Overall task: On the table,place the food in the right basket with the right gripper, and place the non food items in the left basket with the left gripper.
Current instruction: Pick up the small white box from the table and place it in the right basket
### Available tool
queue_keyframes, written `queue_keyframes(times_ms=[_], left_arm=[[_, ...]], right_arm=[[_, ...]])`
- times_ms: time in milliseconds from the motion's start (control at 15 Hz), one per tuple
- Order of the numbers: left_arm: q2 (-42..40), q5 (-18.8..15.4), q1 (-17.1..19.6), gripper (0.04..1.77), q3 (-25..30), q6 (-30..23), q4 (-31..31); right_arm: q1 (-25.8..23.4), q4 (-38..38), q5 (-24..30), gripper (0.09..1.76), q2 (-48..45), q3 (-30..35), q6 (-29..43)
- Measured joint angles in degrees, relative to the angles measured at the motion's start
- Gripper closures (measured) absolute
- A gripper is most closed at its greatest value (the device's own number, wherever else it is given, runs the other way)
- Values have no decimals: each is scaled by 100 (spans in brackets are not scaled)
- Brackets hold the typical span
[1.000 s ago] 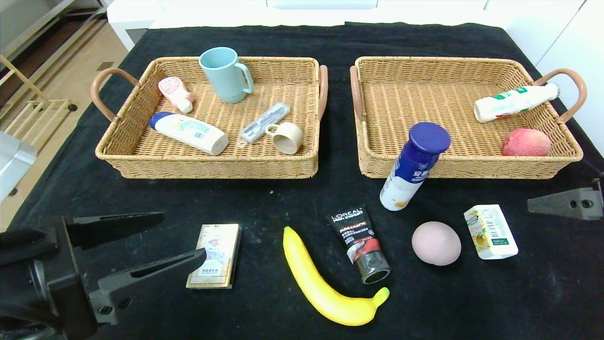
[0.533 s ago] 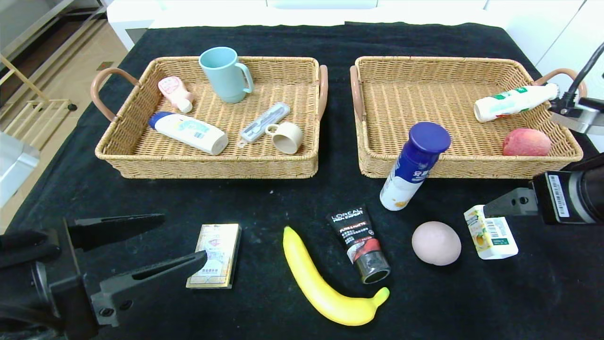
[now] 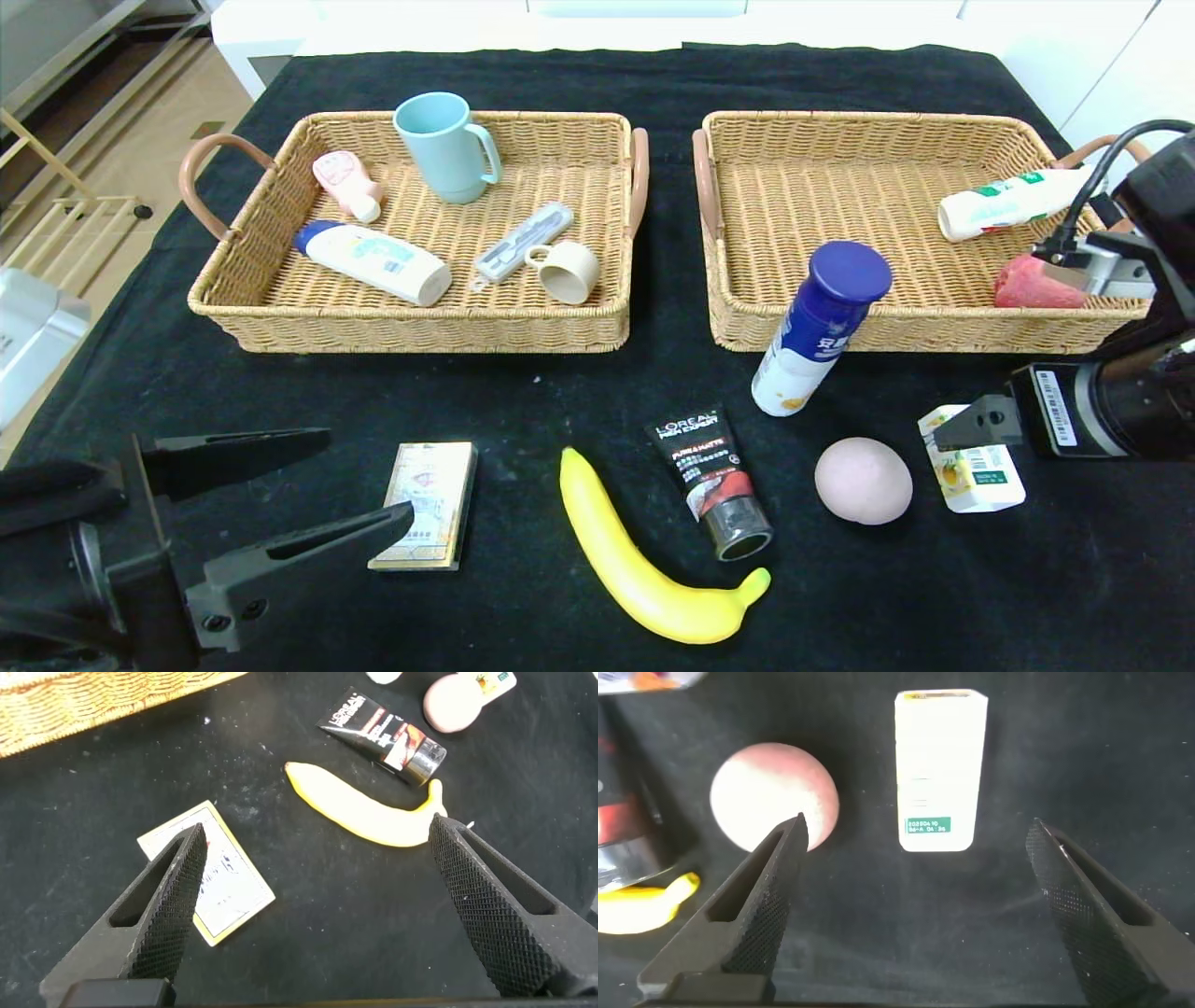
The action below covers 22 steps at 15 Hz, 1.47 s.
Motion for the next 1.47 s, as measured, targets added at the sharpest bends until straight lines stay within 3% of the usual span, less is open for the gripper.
queue_keyframes(times_ms=[1467], left_arm=[[41,-6,-22,9,74,123,-30]], right_arm=[[-369,-901,-12,14,645,429,2]])
